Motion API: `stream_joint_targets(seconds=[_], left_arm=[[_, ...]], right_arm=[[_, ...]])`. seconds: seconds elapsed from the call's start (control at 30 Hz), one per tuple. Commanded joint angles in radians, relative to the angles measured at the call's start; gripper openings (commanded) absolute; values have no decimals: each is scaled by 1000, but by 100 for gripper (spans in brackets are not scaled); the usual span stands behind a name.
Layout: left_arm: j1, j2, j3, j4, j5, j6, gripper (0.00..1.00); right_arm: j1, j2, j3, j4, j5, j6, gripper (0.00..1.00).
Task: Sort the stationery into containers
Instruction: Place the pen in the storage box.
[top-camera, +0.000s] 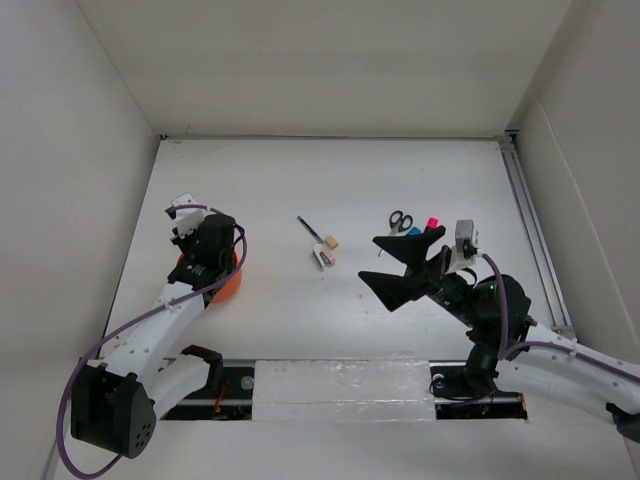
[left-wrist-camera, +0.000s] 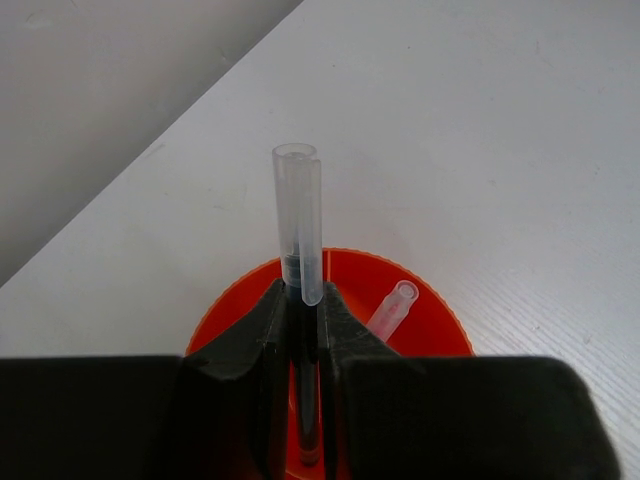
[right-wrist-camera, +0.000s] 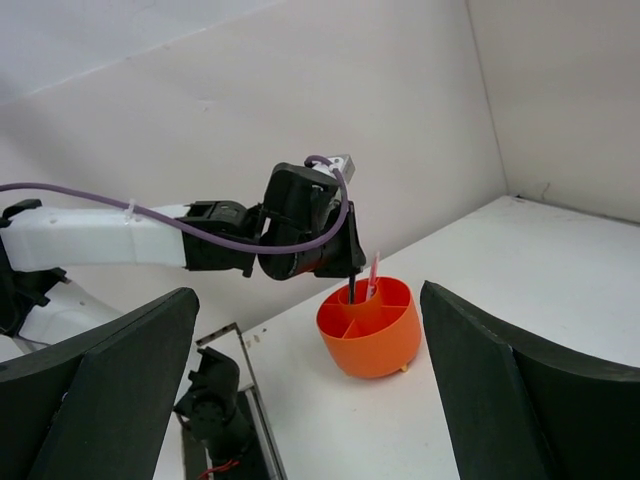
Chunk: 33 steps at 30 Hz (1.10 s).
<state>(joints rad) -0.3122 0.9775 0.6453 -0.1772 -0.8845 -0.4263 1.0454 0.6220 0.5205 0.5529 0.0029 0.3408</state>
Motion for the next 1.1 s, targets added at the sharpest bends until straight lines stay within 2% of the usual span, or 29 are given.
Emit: stream_joint_targets(seconds=[0.0,0.07,0.17,0.27,0.73,0.77,0.8,0.83,0.93,0.97,1.0,1.07], left_arm=[[2,-7,25,-16,5,-40,0],[2,-7,25,-25,15,-40,1],[2,-7,34,-38,15,-66,12],[2,-7,43,-48,35,-75,20],[2,-108,71,-119,58,-124,20],[2,-146,71,-119,58,-137,24],[2,-167,71,-129,45,-146,34],[2,-190,71,-130,45,-146,39],[2,-281,62,-99,70,-135,49],[2,-313,53,-99,84,-135,56],[2,-313,53,-99,96,-126,56],[2,-336,53,-99,96,-126,64]], right_arm=[[-7,-22,7,2,-6,-17,99],[-7,-22,7,2,3,-17,99],[-7,-22,7,2,3,-17,99],[-7,-22,7,2,3,-17,99],[-7,47,46,-24,58,-26,100],[-16,60,65,-33,72,-26,100],[-16,96,76,-47,83,-26,100],[-25,116,88,-79,95,-26,100],[-50,189,124,-105,95,-3,100],[-61,217,134,-116,95,9,100],[-61,217,147,-116,95,9,100],[-73,254,162,-140,106,20,100]])
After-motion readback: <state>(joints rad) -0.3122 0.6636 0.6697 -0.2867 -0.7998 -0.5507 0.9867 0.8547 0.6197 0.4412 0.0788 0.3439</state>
